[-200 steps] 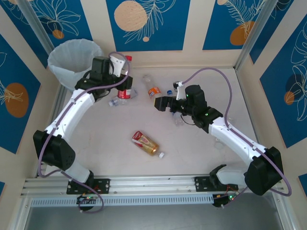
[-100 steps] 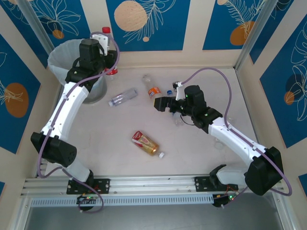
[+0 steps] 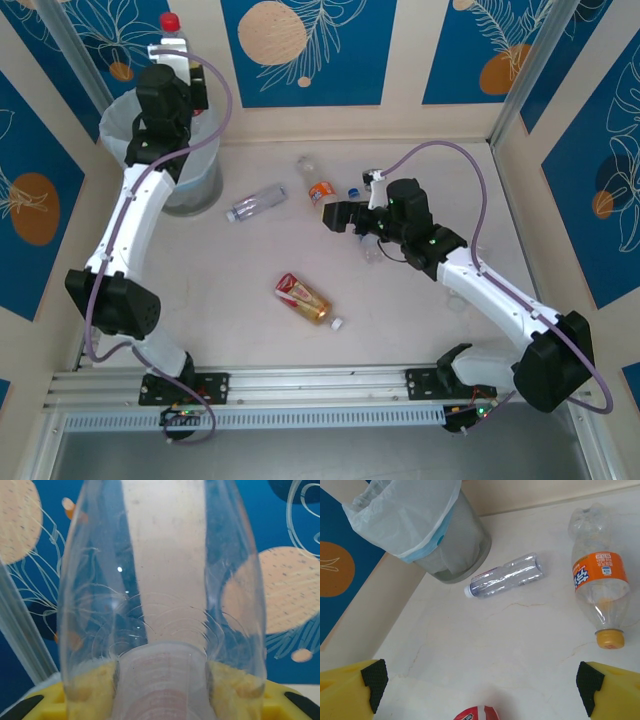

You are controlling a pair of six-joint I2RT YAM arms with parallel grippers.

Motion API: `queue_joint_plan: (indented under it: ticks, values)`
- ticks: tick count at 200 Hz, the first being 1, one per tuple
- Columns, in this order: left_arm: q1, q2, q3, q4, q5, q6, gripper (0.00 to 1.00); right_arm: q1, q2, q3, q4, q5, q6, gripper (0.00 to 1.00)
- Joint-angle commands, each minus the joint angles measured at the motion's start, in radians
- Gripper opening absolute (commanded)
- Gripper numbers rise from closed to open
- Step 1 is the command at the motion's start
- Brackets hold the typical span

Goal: Put the plastic bottles in the bin

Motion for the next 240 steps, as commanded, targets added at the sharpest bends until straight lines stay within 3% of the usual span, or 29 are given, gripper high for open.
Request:
queue_joint_plan:
  ticks: [1, 80, 131, 240]
  values:
    - [0.043, 0.03, 0.065, 0.022, -0.027, 0.052, 0.33, 0.01, -0.023, -0.002, -0.008, 0.022, -0.018, 0.99]
    - [0.185, 0.119, 0.111, -0.088, 0.009, -0.033, 0.33, 0.012, -0.032, 0.002, -0.029, 0.042, -0.016, 0.99]
    - [0.248, 0.18, 0.125, -0.178, -0.042, -0.051, 0.33, 0.013, -0.043, -0.008, -0.038, 0.057, -0.012, 0.99]
    - [0.275, 0.317, 0.181, -0.306, -0.125, 0.001, 0.36, 0.014, -0.031, 0.004, -0.06, 0.071, -0.023, 0.99]
